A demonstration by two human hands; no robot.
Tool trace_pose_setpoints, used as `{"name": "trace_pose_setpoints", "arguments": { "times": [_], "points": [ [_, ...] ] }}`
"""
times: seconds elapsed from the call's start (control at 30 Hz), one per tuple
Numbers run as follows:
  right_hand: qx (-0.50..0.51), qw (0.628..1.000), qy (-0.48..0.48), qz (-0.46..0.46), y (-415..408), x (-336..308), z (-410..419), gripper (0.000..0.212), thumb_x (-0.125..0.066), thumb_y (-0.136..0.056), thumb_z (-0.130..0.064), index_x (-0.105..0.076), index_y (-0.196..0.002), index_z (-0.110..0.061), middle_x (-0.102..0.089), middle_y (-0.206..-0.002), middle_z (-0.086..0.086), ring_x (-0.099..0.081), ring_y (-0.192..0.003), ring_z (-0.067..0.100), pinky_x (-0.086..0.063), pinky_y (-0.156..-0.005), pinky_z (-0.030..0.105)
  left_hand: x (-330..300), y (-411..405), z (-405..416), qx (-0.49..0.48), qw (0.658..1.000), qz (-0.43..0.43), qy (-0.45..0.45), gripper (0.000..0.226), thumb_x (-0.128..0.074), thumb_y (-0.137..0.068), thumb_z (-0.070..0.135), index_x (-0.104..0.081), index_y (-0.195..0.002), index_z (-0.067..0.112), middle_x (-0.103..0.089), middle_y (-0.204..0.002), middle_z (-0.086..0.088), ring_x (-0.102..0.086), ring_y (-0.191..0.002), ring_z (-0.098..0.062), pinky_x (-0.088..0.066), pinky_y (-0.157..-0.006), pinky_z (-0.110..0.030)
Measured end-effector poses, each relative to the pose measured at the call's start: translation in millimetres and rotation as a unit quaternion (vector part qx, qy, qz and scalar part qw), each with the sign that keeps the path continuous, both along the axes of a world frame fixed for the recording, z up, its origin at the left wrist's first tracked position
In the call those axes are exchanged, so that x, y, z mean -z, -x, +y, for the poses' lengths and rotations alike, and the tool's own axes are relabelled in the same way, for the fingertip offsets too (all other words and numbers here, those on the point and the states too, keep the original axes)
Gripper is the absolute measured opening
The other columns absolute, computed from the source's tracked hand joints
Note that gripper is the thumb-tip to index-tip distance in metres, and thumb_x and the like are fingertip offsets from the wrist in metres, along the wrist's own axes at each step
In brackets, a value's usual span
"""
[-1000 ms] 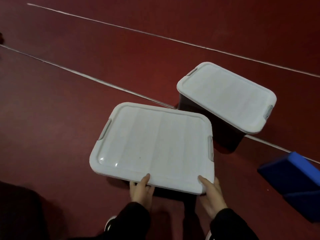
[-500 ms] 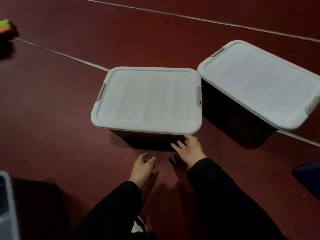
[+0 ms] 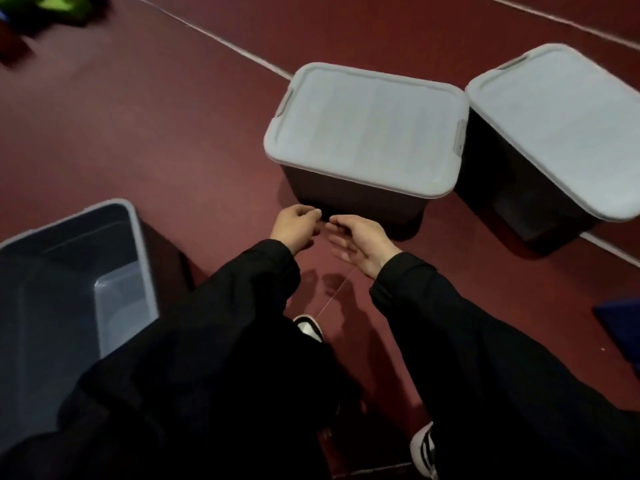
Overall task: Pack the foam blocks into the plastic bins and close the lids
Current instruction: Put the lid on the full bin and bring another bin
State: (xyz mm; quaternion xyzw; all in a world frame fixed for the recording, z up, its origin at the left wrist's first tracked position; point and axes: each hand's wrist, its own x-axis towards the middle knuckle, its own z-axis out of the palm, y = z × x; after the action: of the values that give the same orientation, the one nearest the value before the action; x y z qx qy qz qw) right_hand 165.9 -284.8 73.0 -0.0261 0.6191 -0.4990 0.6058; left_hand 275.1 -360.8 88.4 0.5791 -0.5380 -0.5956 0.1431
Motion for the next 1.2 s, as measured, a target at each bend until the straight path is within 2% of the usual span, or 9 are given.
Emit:
{"name": "trace_pose_setpoints", "arguments": {
  "times": [0.33, 0.47, 0.63, 0.77, 0.87, 0.93, 0.97, 1.07, 1.2],
  "points": [
    [-0.265, 0.950, 0.034, 0.164, -203, -58, -67, 0.016, -0.061, -0.095, -0.021, -0.074, -0.100, -0.012, -0.072, -0.092, 0.003, -0.062, -0.078, 0.019, -0.049, -0.072, 0.034, -38, -221, -6, -0.188, 0.980, -0.025, 0.060, 0.018, -0.058, -0.094, 0.024, -0.066, -0.108, 0.015, -0.071, -0.108, -0.007, -0.066, -0.107, -0.025, -0.052, -0.101, -0.048],
    [-0.390, 0.898, 0.026, 0.203, -311, -26, -63, 0.009, -0.061, -0.094, -0.017, -0.067, -0.100, -0.013, -0.062, -0.086, 0.007, -0.056, -0.078, 0.024, -0.043, -0.074, 0.032, -19, -325, 15, -0.370, 0.910, -0.181, 0.037, 0.039, -0.059, -0.090, 0.028, -0.064, -0.127, 0.015, -0.062, -0.130, -0.010, -0.054, -0.126, -0.033, -0.042, -0.108, -0.039],
    [-0.409, 0.897, -0.063, 0.155, -400, 54, -6, 0.100, -0.074, -0.083, -0.035, -0.015, -0.161, -0.013, -0.037, -0.159, 0.014, -0.044, -0.141, 0.033, -0.038, -0.117, 0.041, 48, -436, 61, -0.570, 0.788, -0.167, -0.163, 0.086, -0.063, -0.070, 0.033, -0.033, -0.143, -0.001, -0.044, -0.143, -0.025, -0.049, -0.130, -0.042, -0.042, -0.110, -0.047],
    [-0.344, 0.930, -0.078, 0.104, -408, 89, 16, 0.090, -0.074, -0.086, -0.021, -0.019, -0.156, -0.012, -0.058, -0.134, 0.015, -0.063, -0.101, 0.027, -0.055, -0.075, 0.034, 104, -465, 86, -0.573, 0.794, 0.014, -0.204, 0.058, -0.074, -0.074, 0.028, -0.060, -0.123, 0.002, -0.064, -0.079, -0.012, -0.057, -0.048, -0.021, -0.048, -0.047, -0.028],
    [-0.312, 0.938, -0.103, 0.107, -395, 86, 3, 0.080, -0.077, -0.087, -0.033, -0.035, -0.152, -0.010, -0.063, -0.122, 0.013, -0.056, -0.073, 0.018, -0.041, -0.044, 0.026, 128, -466, 85, -0.595, 0.777, 0.060, -0.198, 0.066, -0.080, -0.061, 0.038, -0.067, -0.118, 0.008, -0.072, -0.088, -0.005, -0.068, -0.056, -0.021, -0.052, -0.048, -0.027],
    [-0.357, 0.922, -0.083, 0.124, -389, 72, -9, 0.035, -0.078, -0.085, -0.024, -0.064, -0.113, -0.010, -0.066, -0.092, 0.007, -0.051, -0.062, 0.014, -0.035, -0.038, 0.022, 111, -455, 82, -0.596, 0.767, 0.090, -0.220, 0.035, -0.067, -0.084, 0.039, -0.065, -0.102, 0.009, -0.072, -0.087, -0.002, -0.062, -0.055, -0.031, -0.058, -0.057, -0.027],
    [-0.365, 0.917, -0.067, 0.148, -387, 64, -12, 0.021, -0.078, -0.082, -0.020, -0.066, -0.097, -0.011, -0.065, -0.082, 0.004, -0.052, -0.058, 0.015, -0.039, -0.040, 0.024, 98, -449, 82, -0.589, 0.767, 0.095, -0.236, 0.022, -0.055, -0.095, 0.030, -0.060, -0.089, 0.010, -0.070, -0.073, -0.001, -0.058, -0.070, -0.004, -0.057, -0.059, -0.021],
    [-0.363, 0.911, -0.012, 0.194, -377, 26, -28, 0.029, -0.075, -0.071, -0.021, -0.071, -0.094, -0.004, -0.075, -0.086, 0.009, -0.070, -0.074, 0.027, -0.061, -0.067, 0.035, 86, -444, 70, -0.590, 0.768, 0.059, -0.244, 0.022, -0.036, -0.094, 0.007, -0.043, -0.074, 0.013, -0.047, -0.046, -0.003, -0.040, -0.023, -0.009, -0.033, -0.034, -0.011],
    [-0.370, 0.883, 0.033, 0.288, -347, -45, -41, 0.026, -0.073, -0.081, -0.021, -0.056, -0.064, -0.011, -0.049, -0.055, 0.001, -0.045, -0.048, 0.017, -0.032, -0.040, 0.022, 45, -424, 46, -0.565, 0.801, 0.073, -0.184, 0.013, -0.038, -0.094, 0.008, -0.048, -0.093, 0.016, -0.050, -0.080, -0.003, -0.039, -0.028, -0.004, -0.030, -0.029, -0.008]
  ]
}}
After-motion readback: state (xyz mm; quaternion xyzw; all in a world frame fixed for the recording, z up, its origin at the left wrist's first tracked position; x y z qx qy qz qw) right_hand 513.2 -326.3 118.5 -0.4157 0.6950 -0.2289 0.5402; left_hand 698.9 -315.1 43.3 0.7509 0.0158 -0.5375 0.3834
